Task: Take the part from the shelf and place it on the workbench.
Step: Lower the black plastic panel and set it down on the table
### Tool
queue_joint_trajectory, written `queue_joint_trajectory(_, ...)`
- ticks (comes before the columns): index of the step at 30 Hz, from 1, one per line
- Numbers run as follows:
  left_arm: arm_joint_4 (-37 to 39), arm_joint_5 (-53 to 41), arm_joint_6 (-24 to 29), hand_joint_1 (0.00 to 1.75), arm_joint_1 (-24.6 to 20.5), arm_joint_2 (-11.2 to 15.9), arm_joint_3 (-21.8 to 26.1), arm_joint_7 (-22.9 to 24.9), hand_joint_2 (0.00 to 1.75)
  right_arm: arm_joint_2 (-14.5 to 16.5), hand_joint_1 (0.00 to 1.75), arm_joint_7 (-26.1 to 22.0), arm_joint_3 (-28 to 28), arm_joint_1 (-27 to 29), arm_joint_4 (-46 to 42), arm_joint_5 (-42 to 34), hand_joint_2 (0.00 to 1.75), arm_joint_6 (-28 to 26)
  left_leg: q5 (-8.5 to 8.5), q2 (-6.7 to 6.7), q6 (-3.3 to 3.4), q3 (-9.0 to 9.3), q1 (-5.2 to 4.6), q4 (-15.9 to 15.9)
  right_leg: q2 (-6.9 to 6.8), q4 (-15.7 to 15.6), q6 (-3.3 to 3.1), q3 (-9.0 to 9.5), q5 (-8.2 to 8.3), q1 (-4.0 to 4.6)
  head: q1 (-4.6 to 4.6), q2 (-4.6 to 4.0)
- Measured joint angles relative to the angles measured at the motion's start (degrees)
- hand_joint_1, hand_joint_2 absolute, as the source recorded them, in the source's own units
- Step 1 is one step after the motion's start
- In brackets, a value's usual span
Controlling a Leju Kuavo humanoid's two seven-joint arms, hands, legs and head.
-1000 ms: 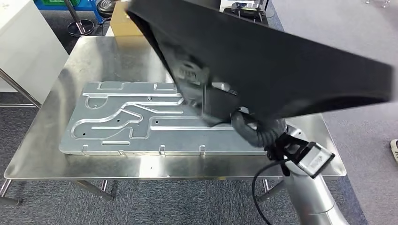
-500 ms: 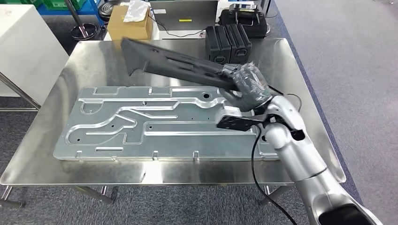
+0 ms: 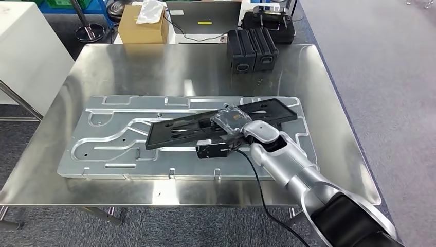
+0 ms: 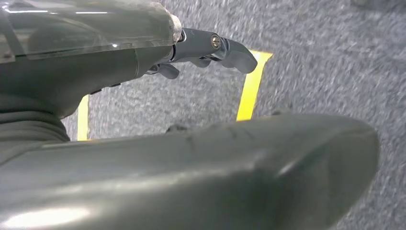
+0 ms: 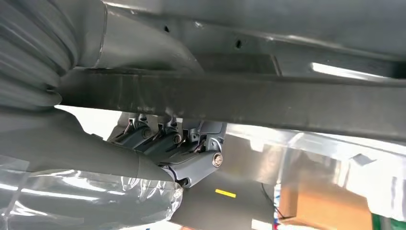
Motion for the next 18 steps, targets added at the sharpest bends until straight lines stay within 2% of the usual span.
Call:
queue_joint_trajectory(1, 0.00, -0.01, -0.10, 0.00, -0.04, -0.01, 0.00, -0.22, 0.44, 0.46, 1.31, 0.29, 0.42, -0.51, 1.25, 0.14, 1.31, 0.10, 0.08, 0.07, 0.23, 0.18, 0.16, -0.26, -0.01, 2.55, 0.33, -1.18, -1.48, -0.11, 0.03, 0.01)
queue_joint_trajectory(3, 0.00, -0.02, -0.44, 0.00, -0.09, 0.01, 0.00, -0.61, 1.31, 1.15, 0.44, 0.68, 1.14, -1.17, 3.61, 0.33, 0.44, 0.31, 0.04, 0.15, 0.47, 0.28, 0.15, -0.33, -0.02, 10.22, 0.83, -4.98, -4.95, -0.47, 0.07, 0.01)
queue_joint_trajectory(4, 0.00, -0.01, -0.58, 0.00, -0.10, 0.01, 0.00, -0.75, 1.75, 1.42, 0.00, 0.77, 1.47, -1.20, 4.63, 0.41, 0.00, 0.42, 0.01, 0.14, 0.49, 0.30, 0.16, -0.31, -0.04, 13.38, 1.01, -6.69, -5.86, -0.67, 0.08, 0.01)
queue_joint_trajectory(5, 0.00, -0.01, -0.67, 0.00, -0.09, 0.01, 0.00, -0.85, 1.75, 1.63, 0.00, 0.88, 1.73, -1.11, 5.54, 0.47, 0.00, 0.50, -0.03, 0.09, 0.47, 0.33, 0.18, -0.27, -0.06, 14.69, 1.13, -7.56, -5.69, -0.85, 0.09, 0.01)
queue_joint_trajectory(6, 0.00, -0.03, -0.66, 0.00, -0.05, 0.00, 0.00, -0.89, 1.75, 1.85, 0.00, 1.03, 1.89, -1.06, 6.31, 0.51, 0.00, 0.56, -0.10, 0.04, 0.39, 0.36, 0.21, -0.17, -0.08, 13.64, 1.21, -7.29, -4.35, -1.01, 0.09, 0.00)
queue_joint_trajectory(7, 0.00, -0.05, -0.61, 0.00, 0.00, -0.01, 0.00, -0.89, 1.75, 2.08, 0.00, 1.14, 2.00, -1.12, 6.92, 0.53, 0.00, 0.55, -0.22, -0.01, 0.23, 0.39, 0.26, -0.02, -0.13, 10.28, 1.22, -5.84, -2.15, -1.12, 0.10, 0.01)
queue_joint_trajectory(9, 0.00, -0.10, -0.26, 0.00, 0.06, -0.01, 0.00, -1.03, 0.87, 2.58, 0.00, 1.33, 2.04, -1.58, 7.84, 0.53, 0.00, 0.39, -0.52, -0.05, -0.25, 0.37, 0.25, 0.34, -0.23, 2.24, 1.08, -2.21, 1.41, -1.06, 0.10, 0.00)
queue_joint_trajectory(10, 0.00, -0.11, 0.00, 0.00, 0.05, 0.00, 0.00, -1.21, 0.44, 2.83, 0.00, 1.36, 2.05, -1.82, 8.21, 0.52, 0.00, 0.26, -0.62, -0.05, -0.53, 0.33, 0.18, 0.44, -0.24, -0.28, 0.88, -1.06, 2.22, -0.94, 0.08, -0.01)
queue_joint_trajectory(11, 0.00, -0.11, 0.31, 0.00, 0.03, 0.01, 0.00, -1.46, 0.00, 3.02, 0.00, 1.38, 2.07, -1.97, 8.57, 0.42, 0.00, 0.08, -0.64, -0.05, -0.81, 0.30, 0.10, 0.45, -0.22, -1.26, 0.63, -0.66, 2.27, -0.80, 0.04, -0.01)
queue_joint_trajectory(13, 0.00, -0.12, 0.77, 0.00, 0.05, 0.01, 0.00, -1.85, 0.00, 3.26, 0.00, 1.17, 2.09, -2.12, 9.07, -0.28, 0.00, -0.43, -0.60, -0.05, -1.47, 0.39, 0.11, 0.26, -0.15, -1.43, -0.08, -0.62, 2.38, -0.66, 0.01, -0.01)
queue_joint_trajectory(15, 0.00, -0.15, 0.99, 0.00, 0.12, -0.01, 0.00, -1.96, 0.00, 3.45, 0.00, 0.26, 2.03, -2.36, 9.22, -1.89, 0.00, -1.16, -1.62, -0.01, -2.07, 0.03, 0.26, 1.44, -0.14, -1.83, -0.95, -0.41, 2.62, -0.80, -0.01, 0.01)
queue_joint_trajectory(16, 0.00, -0.16, 1.06, 0.00, 0.14, -0.02, 0.00, -1.95, 0.00, 3.57, 0.00, -0.41, 1.94, -2.50, 9.22, -2.86, 0.00, -1.51, -2.90, 0.01, -2.28, -0.74, 0.31, 3.38, -0.14, -2.04, -1.31, -0.30, 2.74, -0.89, -0.03, 0.01)
queue_joint_trajectory(18, 0.00, -0.19, 1.11, 0.00, 0.17, -0.02, 0.01, -1.91, 0.00, 3.75, 0.00, -2.75, 1.42, -2.52, 9.07, -5.62, 0.00, -1.91, -6.66, 0.03, -2.54, -3.87, 0.35, 10.56, -0.15, -2.10, -1.70, -0.23, 2.75, -0.79, -0.06, 0.01)
